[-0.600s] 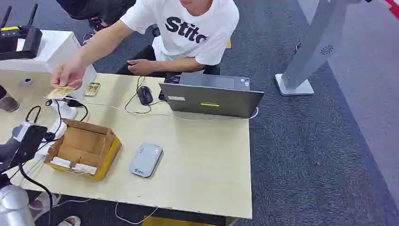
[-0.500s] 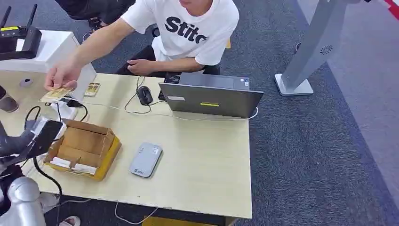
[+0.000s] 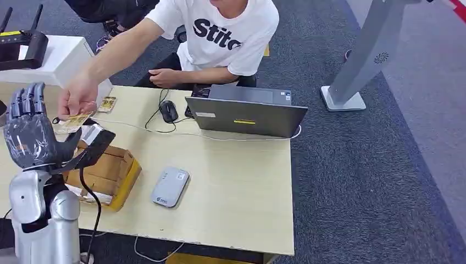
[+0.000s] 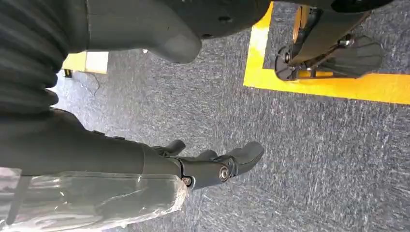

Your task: Pass the card to the sensor for recognition and then transmit it.

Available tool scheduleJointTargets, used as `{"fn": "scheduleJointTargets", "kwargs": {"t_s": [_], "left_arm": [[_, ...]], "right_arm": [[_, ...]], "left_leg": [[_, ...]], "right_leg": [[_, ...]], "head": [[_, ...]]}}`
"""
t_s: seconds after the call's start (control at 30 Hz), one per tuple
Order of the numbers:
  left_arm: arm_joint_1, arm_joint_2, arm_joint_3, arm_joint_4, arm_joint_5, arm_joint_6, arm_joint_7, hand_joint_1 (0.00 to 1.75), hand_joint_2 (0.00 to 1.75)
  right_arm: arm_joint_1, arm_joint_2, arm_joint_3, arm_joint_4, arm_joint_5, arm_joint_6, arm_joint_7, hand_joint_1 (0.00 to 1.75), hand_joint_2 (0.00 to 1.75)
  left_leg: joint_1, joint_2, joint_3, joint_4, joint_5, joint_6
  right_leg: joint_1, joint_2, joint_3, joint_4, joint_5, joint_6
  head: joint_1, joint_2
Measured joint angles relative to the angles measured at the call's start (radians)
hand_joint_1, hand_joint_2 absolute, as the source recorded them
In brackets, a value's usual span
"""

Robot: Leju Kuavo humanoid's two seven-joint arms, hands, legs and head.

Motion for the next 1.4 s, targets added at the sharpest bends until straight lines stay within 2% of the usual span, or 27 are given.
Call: {"fn": "scheduleJointTargets", "kwargs": {"t_s": [0.8,1.13,1.4], "left_arm": [[0.021,-0.003,-0.023,0.046,0.037,-0.013,-0.032,1.75,1.75],[0.065,-0.008,-0.118,0.102,0.060,-0.093,-0.042,1.75,1.75],[0.090,-0.014,-0.198,0.185,0.074,-0.097,-0.034,1.75,1.75]], "right_arm": [[0.001,-0.002,0.002,-0.001,0.011,0.002,0.004,0.00,1.75],[0.000,-0.002,0.002,-0.002,0.027,0.002,0.003,0.00,1.75],[0.000,-0.002,0.002,-0.003,0.042,0.002,0.003,0.00,1.75]], "left_leg": [[0.000,0.000,0.000,0.000,0.000,0.000],[0.000,0.000,0.000,0.000,0.000,0.000],[0.000,0.000,0.000,0.000,0.000,0.000]], "right_leg": [[0.000,0.000,0.000,0.000,0.000,0.000],[0.000,0.000,0.000,0.000,0.000,0.000],[0.000,0.000,0.000,0.000,0.000,0.000]], "head": [[0.000,0.000],[0.000,0.000],[0.000,0.000]]}}
